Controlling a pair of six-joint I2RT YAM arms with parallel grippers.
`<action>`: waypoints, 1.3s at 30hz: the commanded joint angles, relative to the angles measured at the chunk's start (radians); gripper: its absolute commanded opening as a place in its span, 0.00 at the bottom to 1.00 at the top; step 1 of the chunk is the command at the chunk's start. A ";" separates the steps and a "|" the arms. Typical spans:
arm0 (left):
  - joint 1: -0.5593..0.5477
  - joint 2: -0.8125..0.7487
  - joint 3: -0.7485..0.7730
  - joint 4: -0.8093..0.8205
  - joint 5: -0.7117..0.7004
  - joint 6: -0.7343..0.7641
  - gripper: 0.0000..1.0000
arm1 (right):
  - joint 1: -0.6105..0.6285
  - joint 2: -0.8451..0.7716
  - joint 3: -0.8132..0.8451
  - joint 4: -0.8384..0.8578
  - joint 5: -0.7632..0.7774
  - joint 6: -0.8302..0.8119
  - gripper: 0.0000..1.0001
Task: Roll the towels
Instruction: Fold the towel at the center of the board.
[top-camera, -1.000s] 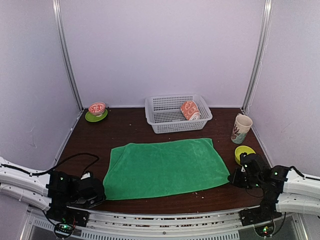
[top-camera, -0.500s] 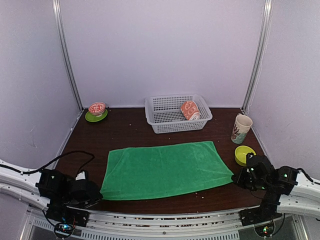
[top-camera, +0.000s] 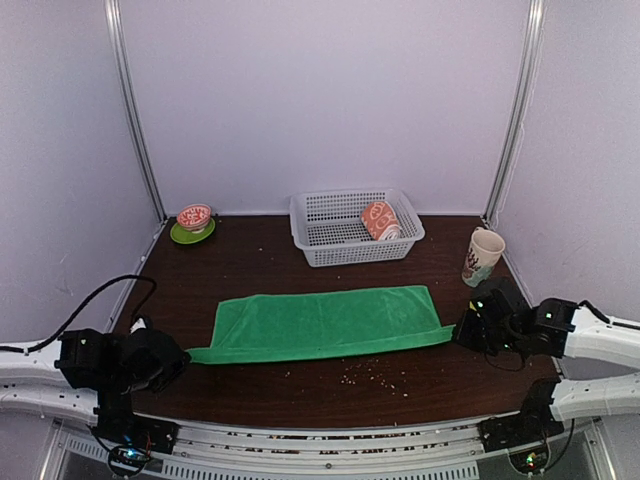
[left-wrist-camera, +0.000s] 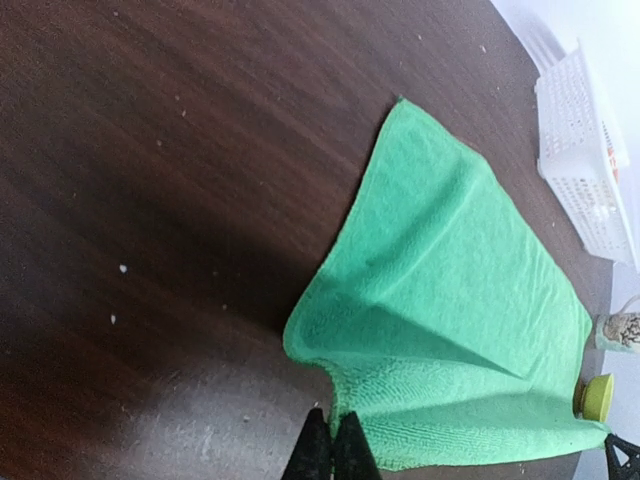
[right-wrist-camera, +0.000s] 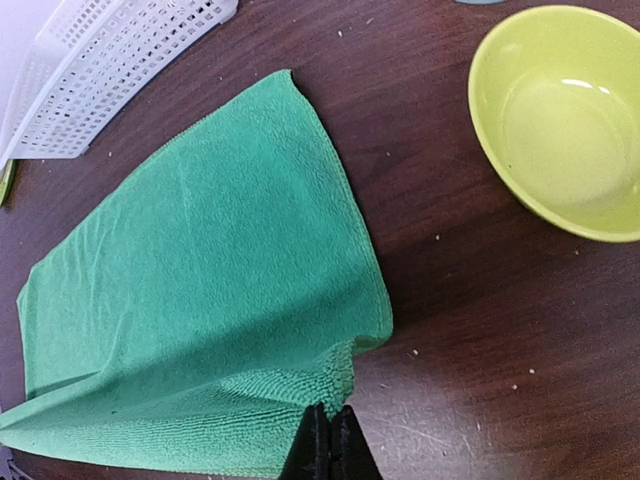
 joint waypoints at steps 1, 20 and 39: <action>0.141 0.045 0.043 0.116 0.035 0.229 0.00 | -0.049 0.087 0.076 0.080 0.028 -0.056 0.00; 0.581 0.617 0.319 0.434 0.375 0.668 0.00 | -0.284 0.508 0.279 0.242 -0.095 -0.175 0.00; 0.700 0.837 0.442 0.471 0.441 0.756 0.00 | -0.360 0.752 0.493 0.265 -0.147 -0.213 0.00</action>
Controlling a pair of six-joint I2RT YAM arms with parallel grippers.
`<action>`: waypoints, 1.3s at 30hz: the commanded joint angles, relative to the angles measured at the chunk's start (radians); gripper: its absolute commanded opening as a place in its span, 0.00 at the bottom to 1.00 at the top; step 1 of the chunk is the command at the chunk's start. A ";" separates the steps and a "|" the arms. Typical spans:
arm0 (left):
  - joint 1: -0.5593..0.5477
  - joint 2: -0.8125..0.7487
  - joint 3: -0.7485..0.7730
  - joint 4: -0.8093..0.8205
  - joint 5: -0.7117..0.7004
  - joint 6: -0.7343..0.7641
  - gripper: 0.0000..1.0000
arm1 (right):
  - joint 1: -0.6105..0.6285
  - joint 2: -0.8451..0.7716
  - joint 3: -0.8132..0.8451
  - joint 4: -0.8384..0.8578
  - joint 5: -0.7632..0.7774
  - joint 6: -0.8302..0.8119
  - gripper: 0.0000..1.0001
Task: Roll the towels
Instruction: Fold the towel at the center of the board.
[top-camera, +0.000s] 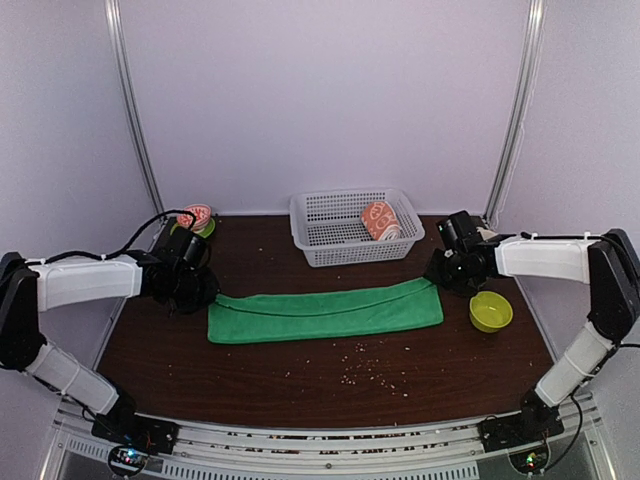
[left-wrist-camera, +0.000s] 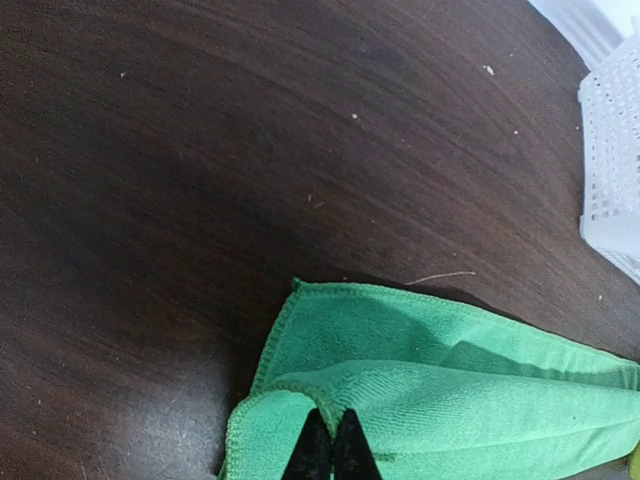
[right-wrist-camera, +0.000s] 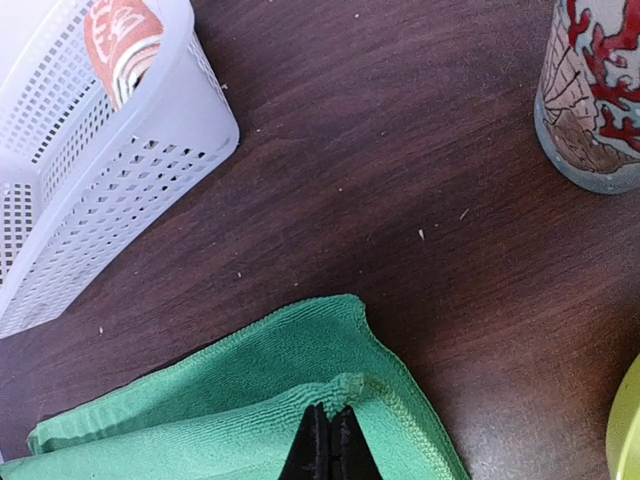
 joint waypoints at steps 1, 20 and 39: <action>0.027 0.061 0.014 0.066 0.039 0.022 0.00 | -0.020 0.067 0.044 0.020 -0.004 -0.015 0.00; 0.097 0.173 0.109 0.092 0.133 0.093 0.71 | -0.035 0.200 0.163 0.035 -0.074 -0.021 0.34; -0.142 -0.009 0.103 -0.100 0.015 0.199 0.71 | 0.193 0.114 0.179 -0.031 -0.096 -0.258 0.45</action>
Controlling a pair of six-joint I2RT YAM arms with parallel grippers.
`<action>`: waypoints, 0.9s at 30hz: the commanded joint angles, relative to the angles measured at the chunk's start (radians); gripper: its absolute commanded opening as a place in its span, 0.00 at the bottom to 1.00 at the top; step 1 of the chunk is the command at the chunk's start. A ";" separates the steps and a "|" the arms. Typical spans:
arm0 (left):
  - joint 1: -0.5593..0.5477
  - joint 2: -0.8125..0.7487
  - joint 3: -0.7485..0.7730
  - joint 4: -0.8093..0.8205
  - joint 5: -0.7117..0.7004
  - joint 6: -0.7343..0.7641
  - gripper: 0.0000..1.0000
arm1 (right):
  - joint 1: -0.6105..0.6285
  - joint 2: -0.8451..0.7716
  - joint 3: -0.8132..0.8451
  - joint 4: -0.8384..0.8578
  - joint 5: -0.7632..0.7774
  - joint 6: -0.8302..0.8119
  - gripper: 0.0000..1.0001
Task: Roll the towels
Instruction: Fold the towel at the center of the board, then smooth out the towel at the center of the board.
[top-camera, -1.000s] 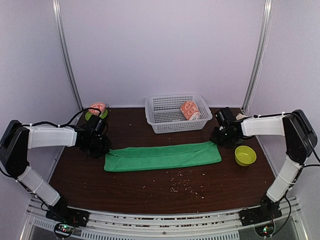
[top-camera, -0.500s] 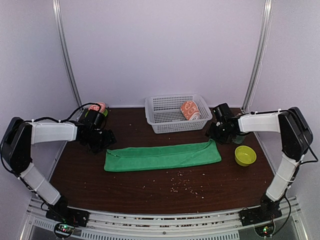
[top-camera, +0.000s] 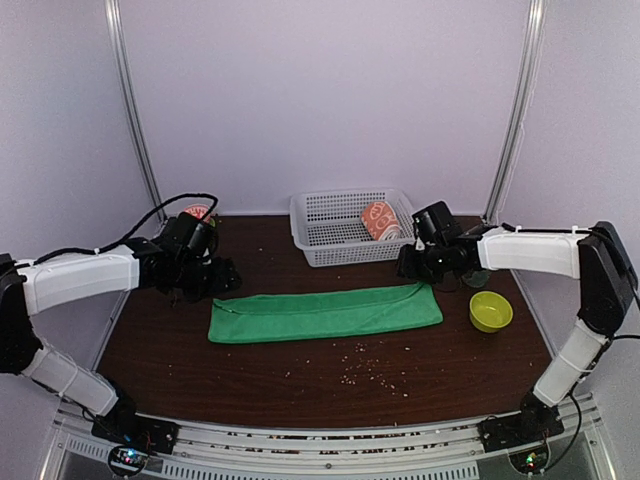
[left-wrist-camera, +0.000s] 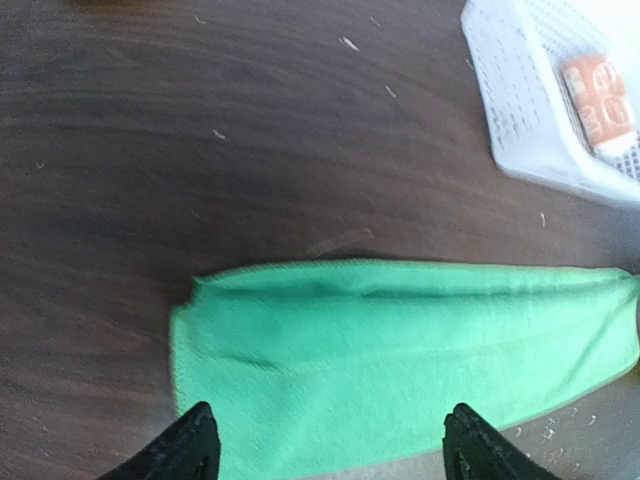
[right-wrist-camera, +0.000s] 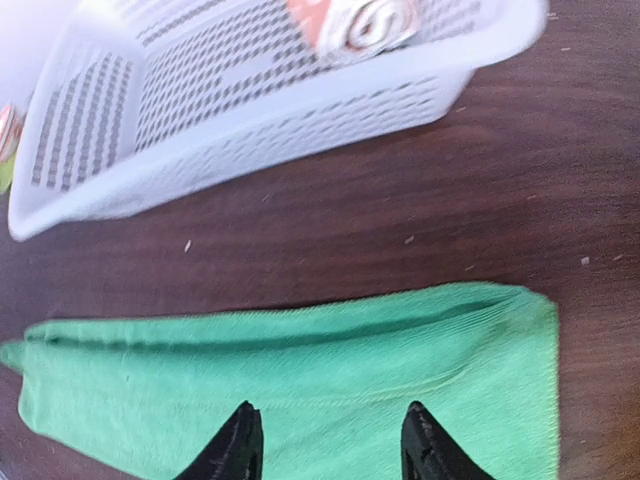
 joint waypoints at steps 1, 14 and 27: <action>-0.090 0.013 -0.018 -0.017 -0.014 0.001 0.65 | 0.110 0.048 0.054 -0.033 -0.010 -0.053 0.43; -0.125 0.269 -0.021 0.292 0.230 -0.001 0.07 | 0.255 0.255 0.215 -0.083 0.019 0.001 0.20; -0.124 0.410 -0.063 0.353 0.263 -0.020 0.00 | 0.276 0.361 0.293 -0.147 0.003 0.035 0.13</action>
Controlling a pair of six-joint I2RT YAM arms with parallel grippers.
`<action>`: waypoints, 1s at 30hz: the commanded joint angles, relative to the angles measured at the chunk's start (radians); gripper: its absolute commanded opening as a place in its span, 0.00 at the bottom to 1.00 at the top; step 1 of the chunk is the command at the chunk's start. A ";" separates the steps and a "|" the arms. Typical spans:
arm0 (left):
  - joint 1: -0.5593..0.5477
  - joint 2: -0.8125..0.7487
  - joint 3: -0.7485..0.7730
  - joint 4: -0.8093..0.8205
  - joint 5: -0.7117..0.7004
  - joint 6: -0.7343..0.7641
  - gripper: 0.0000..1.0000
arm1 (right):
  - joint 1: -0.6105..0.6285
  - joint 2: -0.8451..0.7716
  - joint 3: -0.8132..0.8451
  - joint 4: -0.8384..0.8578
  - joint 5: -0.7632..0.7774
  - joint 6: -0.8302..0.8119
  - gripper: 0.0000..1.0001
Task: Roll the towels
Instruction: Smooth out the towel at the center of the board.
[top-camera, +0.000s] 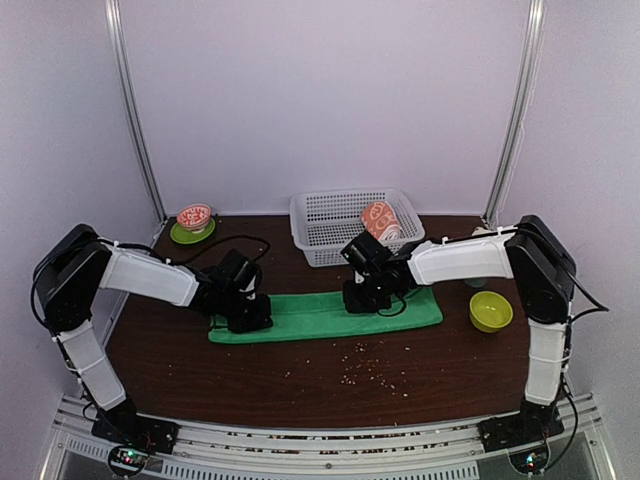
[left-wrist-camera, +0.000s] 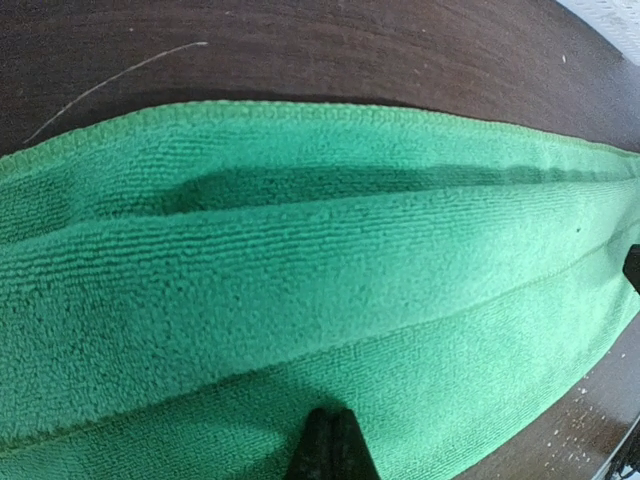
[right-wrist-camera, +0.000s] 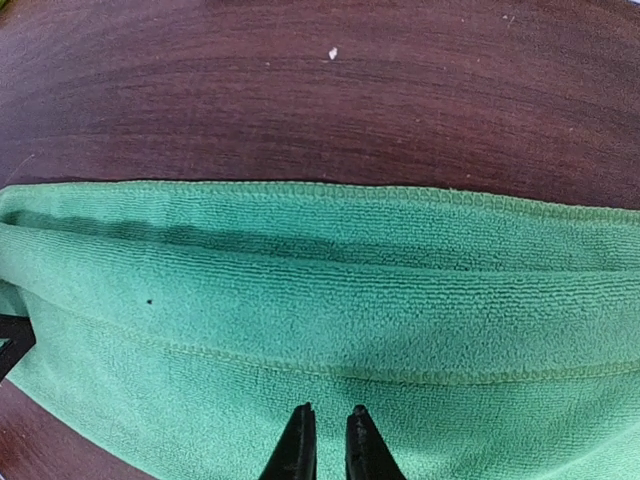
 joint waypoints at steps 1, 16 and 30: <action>0.000 0.033 -0.028 0.037 0.022 -0.007 0.00 | 0.006 0.026 0.049 -0.043 0.003 0.023 0.13; -0.002 0.041 -0.106 0.020 0.017 0.026 0.00 | -0.015 0.150 0.171 -0.083 0.028 0.079 0.13; -0.005 0.019 -0.144 -0.018 0.012 0.066 0.00 | -0.094 0.281 0.442 -0.159 0.037 0.083 0.15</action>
